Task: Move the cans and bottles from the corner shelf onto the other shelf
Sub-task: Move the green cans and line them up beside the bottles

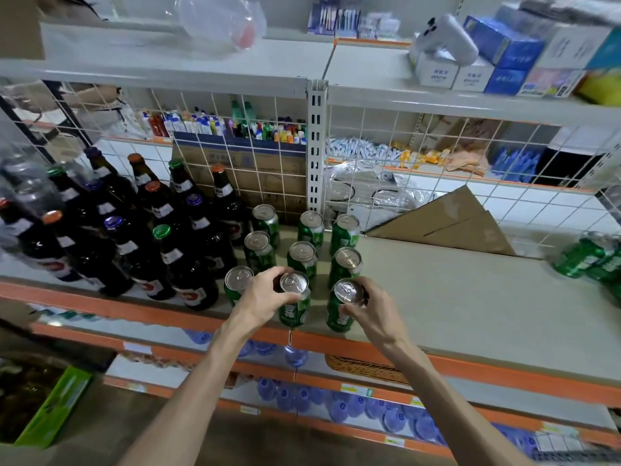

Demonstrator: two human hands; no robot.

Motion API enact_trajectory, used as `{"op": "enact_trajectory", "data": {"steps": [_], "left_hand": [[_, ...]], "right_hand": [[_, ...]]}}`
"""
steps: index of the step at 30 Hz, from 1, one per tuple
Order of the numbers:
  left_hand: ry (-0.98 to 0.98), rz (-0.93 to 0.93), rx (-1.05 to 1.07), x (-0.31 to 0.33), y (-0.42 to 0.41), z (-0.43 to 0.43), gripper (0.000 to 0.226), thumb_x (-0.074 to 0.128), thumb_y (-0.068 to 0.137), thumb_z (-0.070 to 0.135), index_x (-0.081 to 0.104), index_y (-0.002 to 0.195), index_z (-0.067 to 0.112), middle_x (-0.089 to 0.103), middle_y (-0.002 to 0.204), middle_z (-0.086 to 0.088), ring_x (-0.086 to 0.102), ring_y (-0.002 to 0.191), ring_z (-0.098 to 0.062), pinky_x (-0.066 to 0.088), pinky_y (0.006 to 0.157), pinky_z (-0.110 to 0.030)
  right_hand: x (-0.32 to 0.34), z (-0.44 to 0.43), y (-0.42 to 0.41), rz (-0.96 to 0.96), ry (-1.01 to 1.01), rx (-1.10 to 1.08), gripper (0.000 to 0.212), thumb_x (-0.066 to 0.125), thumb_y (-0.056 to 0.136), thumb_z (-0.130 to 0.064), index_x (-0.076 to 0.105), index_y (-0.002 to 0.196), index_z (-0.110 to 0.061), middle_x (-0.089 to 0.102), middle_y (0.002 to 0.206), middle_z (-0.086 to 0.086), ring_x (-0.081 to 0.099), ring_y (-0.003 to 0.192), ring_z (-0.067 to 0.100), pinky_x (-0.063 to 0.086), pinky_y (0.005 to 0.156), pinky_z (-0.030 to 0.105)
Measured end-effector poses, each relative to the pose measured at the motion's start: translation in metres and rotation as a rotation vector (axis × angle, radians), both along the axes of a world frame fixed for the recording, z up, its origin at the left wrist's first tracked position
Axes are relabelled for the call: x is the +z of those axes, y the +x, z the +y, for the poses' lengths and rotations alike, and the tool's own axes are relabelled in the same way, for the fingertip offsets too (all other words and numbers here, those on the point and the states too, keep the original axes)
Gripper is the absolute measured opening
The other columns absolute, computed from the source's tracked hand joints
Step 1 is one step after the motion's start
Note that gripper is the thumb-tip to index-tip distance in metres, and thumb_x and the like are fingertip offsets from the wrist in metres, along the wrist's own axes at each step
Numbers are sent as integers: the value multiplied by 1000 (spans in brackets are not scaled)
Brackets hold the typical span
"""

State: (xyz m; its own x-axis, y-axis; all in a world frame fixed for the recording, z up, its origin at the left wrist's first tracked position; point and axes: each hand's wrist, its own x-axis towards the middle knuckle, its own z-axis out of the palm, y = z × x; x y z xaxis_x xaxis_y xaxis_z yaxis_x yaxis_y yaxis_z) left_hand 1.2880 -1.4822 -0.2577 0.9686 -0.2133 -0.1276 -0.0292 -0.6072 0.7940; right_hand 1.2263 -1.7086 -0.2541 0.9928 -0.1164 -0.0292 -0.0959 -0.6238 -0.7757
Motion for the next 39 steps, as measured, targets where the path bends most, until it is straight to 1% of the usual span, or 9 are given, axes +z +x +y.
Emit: {"op": "enact_trajectory", "data": {"steps": [2,6,11,18,24,28,32,35,39], "left_hand": [[9,6,-17,1,-2,2,60,86,75,24,62,131,19,64,118,13,57,112,-4,35,83,-1],[-14,20,-4,0,-8,6,61,86,73,23,63,129,23,66,118,14,59,112,-4,40,89,-7],[-47,14,25,-2,-15,7,60,86,73,21,63,128,23,66,116,16,58,109,0,36,81,2],[-56,15,23,-1,-18,6,60,85,74,19,62,130,20,66,119,11,58,113,-5,38,89,-6],[-30,23,36,1,-21,5,63,85,75,21,60,133,21,66,125,8,59,120,-10,42,102,-23],[44,-16,8,20,-22,-5,75,85,76,29,52,142,17,59,138,1,56,126,-17,42,105,-26],[10,-191,-10,53,-20,-47,64,81,81,27,56,139,18,61,134,3,66,109,-22,51,98,-32],[-22,-211,-128,63,-20,-103,57,81,81,22,61,135,15,67,130,-4,63,118,-16,50,105,-39],[-14,-157,-325,60,-32,-192,58,80,83,24,60,136,12,64,134,-8,61,121,-17,47,107,-32]], "right_hand": [[0,1,1,5,-8,12,54,77,80,-13,55,130,-11,65,116,4,56,93,9,43,76,11],[-3,1,0,2,41,15,57,78,78,-10,55,129,-13,64,120,2,59,99,11,46,84,18],[-5,1,0,0,47,21,55,78,77,-10,55,127,-12,65,118,1,60,100,14,52,90,29],[-7,4,0,3,59,25,58,77,78,-8,53,131,-10,63,122,4,57,103,14,47,89,24],[-5,4,0,22,60,30,60,77,78,-9,50,132,-10,62,121,4,55,100,11,47,90,25],[4,-2,-8,4,51,2,70,75,83,-20,39,142,-8,54,139,10,54,120,21,44,99,29],[18,-33,-20,-56,44,-118,63,71,87,-26,45,141,-5,53,141,14,52,127,27,44,106,39],[27,-73,-37,-51,80,-224,56,72,87,-24,51,136,-7,58,136,12,56,122,23,45,103,35],[35,-146,-74,-40,70,-348,54,71,89,-26,52,136,-9,59,135,9,57,121,21,45,103,37]]}}
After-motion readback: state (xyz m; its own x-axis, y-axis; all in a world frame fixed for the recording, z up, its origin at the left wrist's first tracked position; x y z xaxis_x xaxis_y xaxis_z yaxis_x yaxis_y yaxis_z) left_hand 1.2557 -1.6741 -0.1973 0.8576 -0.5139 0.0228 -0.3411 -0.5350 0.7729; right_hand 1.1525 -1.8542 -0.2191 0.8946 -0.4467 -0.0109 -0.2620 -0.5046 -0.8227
